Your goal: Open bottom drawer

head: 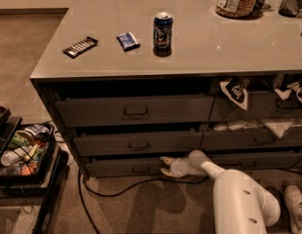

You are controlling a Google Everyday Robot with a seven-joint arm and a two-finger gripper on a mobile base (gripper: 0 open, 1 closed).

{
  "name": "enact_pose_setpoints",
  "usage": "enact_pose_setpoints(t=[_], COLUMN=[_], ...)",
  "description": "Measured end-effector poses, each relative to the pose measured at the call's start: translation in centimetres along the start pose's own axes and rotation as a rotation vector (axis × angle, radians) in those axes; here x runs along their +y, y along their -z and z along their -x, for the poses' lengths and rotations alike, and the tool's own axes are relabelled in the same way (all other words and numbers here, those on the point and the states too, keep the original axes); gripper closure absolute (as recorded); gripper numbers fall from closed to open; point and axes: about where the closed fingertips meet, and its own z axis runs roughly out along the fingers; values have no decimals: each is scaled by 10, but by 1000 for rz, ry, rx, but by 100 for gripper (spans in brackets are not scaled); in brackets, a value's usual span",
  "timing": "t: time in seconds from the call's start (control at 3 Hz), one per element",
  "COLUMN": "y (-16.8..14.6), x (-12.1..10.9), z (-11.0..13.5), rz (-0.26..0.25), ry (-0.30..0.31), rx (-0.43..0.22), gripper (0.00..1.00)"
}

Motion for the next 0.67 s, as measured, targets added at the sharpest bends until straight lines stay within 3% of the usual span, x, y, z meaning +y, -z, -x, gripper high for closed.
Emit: enact_pose_setpoints(t=[0.67], y=[0], x=[-1], z=[0], rz=[4], ry=[-1], rx=[0], gripper=[100])
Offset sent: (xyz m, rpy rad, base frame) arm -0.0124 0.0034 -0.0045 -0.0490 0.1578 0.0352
